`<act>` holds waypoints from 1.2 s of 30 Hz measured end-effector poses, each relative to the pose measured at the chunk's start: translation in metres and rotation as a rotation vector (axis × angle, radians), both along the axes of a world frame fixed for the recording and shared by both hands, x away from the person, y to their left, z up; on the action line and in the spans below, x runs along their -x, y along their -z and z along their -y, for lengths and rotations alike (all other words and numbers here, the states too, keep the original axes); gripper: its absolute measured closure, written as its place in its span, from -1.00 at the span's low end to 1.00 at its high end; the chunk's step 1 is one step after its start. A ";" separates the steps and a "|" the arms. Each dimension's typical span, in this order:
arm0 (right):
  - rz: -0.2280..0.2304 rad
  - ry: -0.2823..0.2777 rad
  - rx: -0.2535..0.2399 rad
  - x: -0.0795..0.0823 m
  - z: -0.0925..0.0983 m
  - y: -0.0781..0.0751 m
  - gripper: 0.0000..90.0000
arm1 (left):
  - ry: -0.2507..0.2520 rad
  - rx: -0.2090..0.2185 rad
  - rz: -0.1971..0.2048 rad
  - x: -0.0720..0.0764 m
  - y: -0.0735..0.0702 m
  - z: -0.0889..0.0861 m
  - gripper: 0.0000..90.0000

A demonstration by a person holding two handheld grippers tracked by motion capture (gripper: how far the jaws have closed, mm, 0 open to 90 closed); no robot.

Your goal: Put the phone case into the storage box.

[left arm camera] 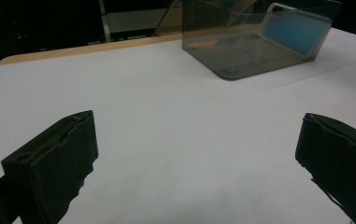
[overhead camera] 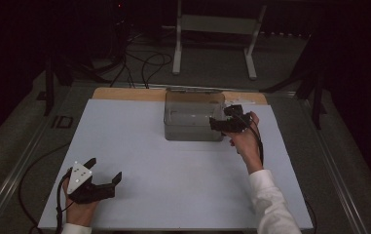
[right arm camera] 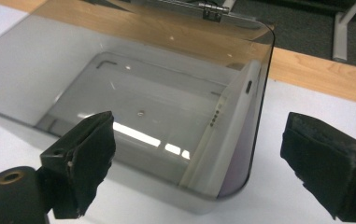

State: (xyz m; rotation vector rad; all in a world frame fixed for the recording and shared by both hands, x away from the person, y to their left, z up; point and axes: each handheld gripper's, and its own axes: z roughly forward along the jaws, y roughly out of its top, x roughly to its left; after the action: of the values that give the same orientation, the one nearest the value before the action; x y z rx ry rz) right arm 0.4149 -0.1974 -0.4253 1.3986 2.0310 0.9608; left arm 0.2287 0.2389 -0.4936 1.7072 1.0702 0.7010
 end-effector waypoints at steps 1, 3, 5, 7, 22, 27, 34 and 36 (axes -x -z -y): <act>-0.002 -0.006 0.001 0.004 0.002 0.001 -0.79 | -0.001 0.002 0.001 0.000 0.000 0.000 -1.00; 0.019 -0.022 0.008 0.014 0.005 0.003 -0.79 | -0.004 0.003 0.001 0.000 0.000 -0.001 -1.00; 0.040 -0.042 0.021 0.024 0.008 0.005 -0.80 | -0.003 0.001 0.000 0.000 0.000 0.000 -1.00; 0.060 -0.053 0.024 0.034 0.011 0.006 -0.80 | 0.001 -0.001 -0.003 -0.001 0.000 0.000 -1.00; 0.130 -0.079 0.039 0.106 0.033 0.007 -0.80 | 0.006 0.010 -0.008 -0.001 -0.004 -0.005 -1.00; 0.129 -0.090 0.013 0.126 0.041 0.015 -0.80 | 0.017 0.020 -0.006 -0.001 -0.006 -0.008 -1.00; 0.222 -0.089 -0.045 0.147 0.054 0.026 -0.80 | 0.035 0.021 0.006 -0.001 -0.006 -0.007 -1.00; 0.233 -0.095 -0.053 0.152 0.057 0.030 -0.80 | 0.042 0.022 0.012 0.000 -0.007 -0.007 -1.00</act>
State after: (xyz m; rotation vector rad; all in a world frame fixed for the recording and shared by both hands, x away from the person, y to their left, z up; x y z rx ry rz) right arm 0.2628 -0.2544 -0.4549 1.1650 1.9234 1.1681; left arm 0.2290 0.2456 -0.4870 1.6995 1.0280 0.6698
